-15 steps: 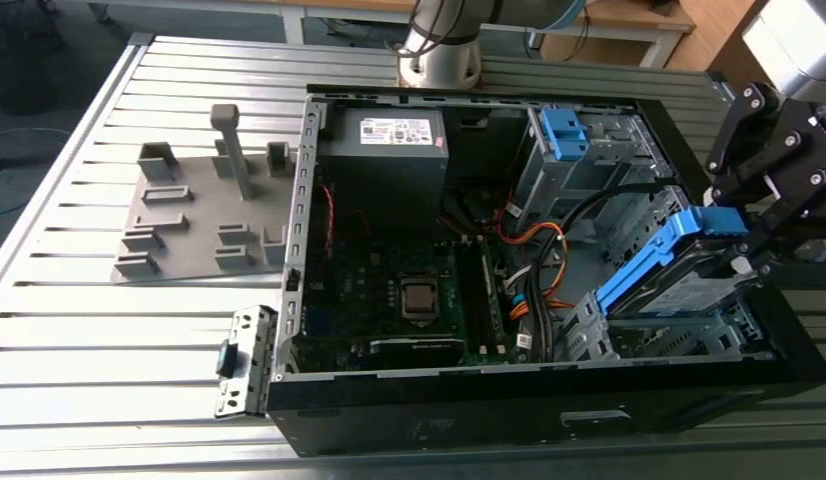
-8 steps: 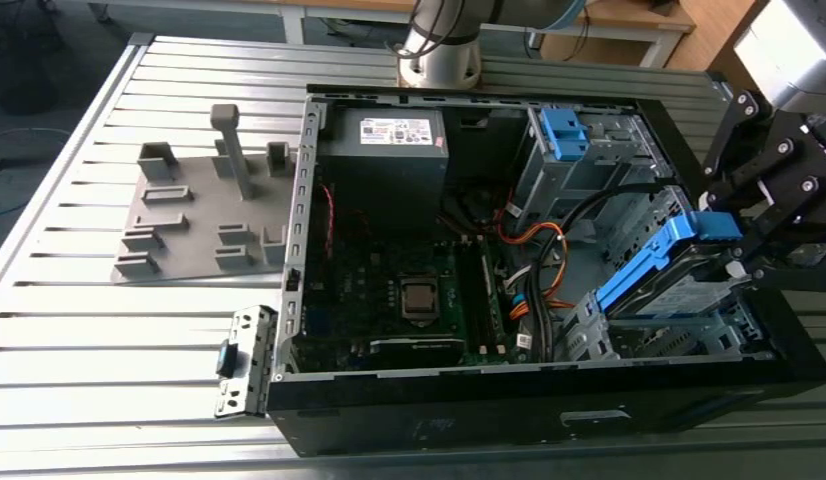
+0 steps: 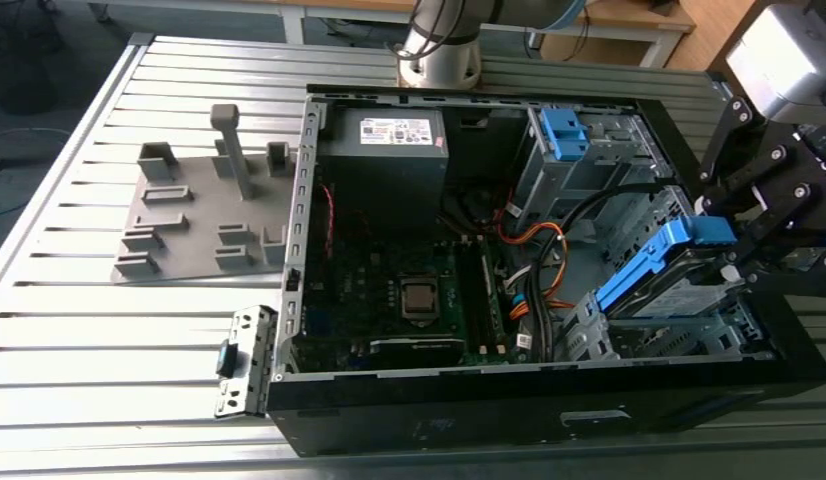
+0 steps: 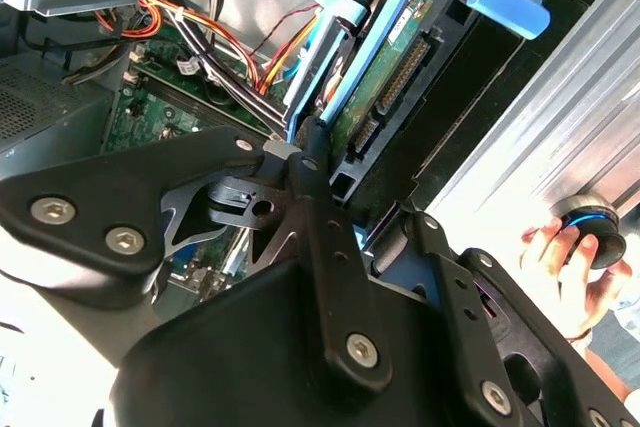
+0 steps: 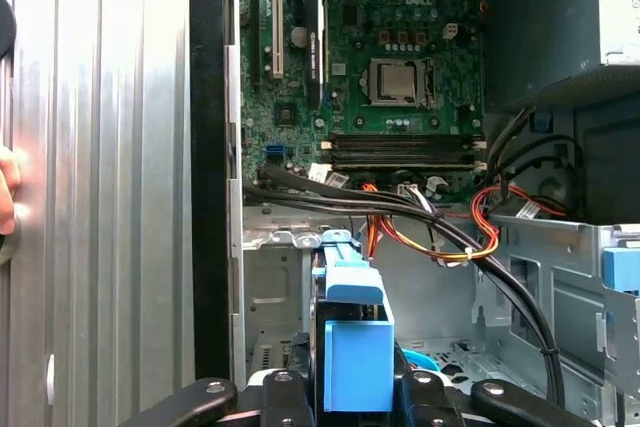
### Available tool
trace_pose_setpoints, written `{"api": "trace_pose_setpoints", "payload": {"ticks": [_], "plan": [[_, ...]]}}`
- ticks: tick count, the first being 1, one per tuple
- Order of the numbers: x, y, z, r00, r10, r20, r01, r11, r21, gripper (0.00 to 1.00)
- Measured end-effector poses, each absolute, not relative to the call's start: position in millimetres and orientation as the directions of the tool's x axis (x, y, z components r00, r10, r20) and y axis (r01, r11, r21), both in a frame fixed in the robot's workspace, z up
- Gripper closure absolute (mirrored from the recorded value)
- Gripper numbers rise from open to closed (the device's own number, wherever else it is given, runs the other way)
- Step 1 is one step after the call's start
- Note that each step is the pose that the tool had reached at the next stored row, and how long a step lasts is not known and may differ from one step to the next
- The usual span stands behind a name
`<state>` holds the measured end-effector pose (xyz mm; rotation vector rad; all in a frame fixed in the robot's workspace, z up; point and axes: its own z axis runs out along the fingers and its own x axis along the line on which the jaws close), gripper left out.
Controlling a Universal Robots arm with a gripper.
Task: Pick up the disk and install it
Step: 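Insert the disk into the insertion slot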
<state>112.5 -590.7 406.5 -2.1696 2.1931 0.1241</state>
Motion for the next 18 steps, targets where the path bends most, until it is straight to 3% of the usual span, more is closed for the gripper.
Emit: {"api": "trace_pose_setpoints", "payload": {"ticks": [17,18], "plan": [[112.5,-590.7,404.1,-0.012,-0.995,-0.095,-1.0,0.01,0.019,0.62],[112.4,-590.7,404.0,-0.012,-0.995,-0.095,-1.0,0.01,0.019,0.56]]}}
